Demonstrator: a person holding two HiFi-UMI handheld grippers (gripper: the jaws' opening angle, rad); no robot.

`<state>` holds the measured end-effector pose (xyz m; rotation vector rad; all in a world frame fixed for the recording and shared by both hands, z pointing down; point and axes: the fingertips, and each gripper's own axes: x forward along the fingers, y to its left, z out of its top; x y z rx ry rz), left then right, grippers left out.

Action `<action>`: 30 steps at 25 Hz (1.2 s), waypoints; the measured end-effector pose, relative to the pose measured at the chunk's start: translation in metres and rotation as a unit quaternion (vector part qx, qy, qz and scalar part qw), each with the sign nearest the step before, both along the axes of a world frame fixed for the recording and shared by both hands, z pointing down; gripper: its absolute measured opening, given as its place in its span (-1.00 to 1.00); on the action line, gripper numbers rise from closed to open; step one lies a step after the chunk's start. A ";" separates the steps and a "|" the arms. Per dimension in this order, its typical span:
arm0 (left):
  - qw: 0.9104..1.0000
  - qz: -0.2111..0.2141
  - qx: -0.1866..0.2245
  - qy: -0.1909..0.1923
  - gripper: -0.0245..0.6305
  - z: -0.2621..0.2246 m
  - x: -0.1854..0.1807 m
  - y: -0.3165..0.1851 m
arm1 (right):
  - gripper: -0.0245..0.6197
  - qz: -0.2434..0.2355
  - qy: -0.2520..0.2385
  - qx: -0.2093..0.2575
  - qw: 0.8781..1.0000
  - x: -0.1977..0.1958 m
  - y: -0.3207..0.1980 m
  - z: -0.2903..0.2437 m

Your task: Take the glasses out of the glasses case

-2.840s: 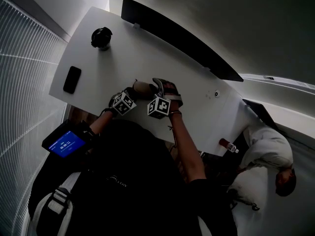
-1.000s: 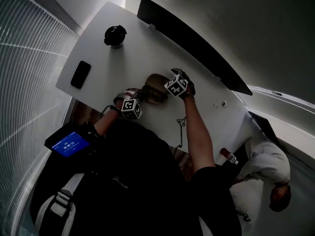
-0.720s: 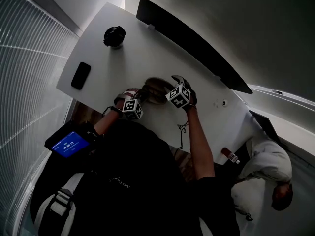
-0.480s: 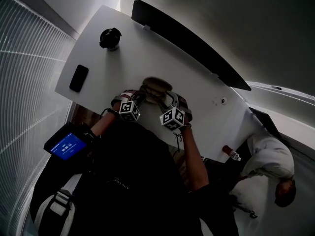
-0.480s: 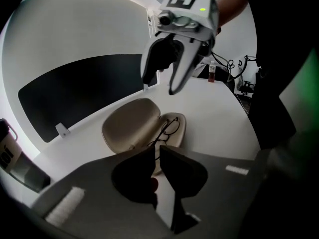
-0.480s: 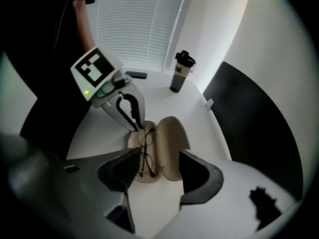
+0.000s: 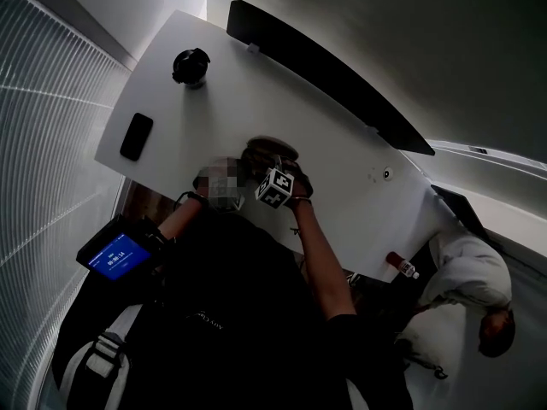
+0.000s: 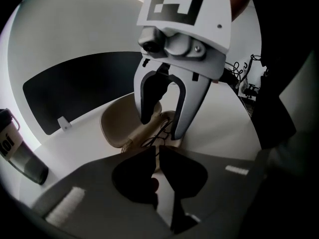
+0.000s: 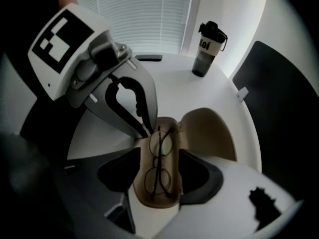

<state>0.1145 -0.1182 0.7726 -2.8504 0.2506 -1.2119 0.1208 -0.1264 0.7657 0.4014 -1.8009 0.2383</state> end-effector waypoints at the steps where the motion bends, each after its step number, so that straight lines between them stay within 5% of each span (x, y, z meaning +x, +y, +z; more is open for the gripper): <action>1: 1.000 -0.001 0.001 0.001 -0.83 0.000 0.000 0.000 | -0.13 -0.007 0.012 -0.002 1.000 0.003 0.002 0.006; 6: 1.000 -0.003 0.000 0.005 -0.82 -0.001 0.003 0.000 | -0.39 -0.017 0.043 -0.004 0.999 0.016 0.002 0.022; 16: 1.000 -0.005 -0.001 0.003 -0.82 0.001 0.000 0.000 | -0.59 -0.018 0.034 -0.047 0.998 0.008 0.011 0.027; 24: 1.000 -0.001 0.010 -0.002 -0.82 0.001 -0.002 -0.001 | -0.63 0.019 0.047 -0.008 0.999 0.017 0.007 0.016; 30: 1.000 0.007 0.015 -0.005 -0.82 0.004 -0.001 -0.003 | -0.63 0.074 0.024 0.092 0.993 0.031 0.002 -0.071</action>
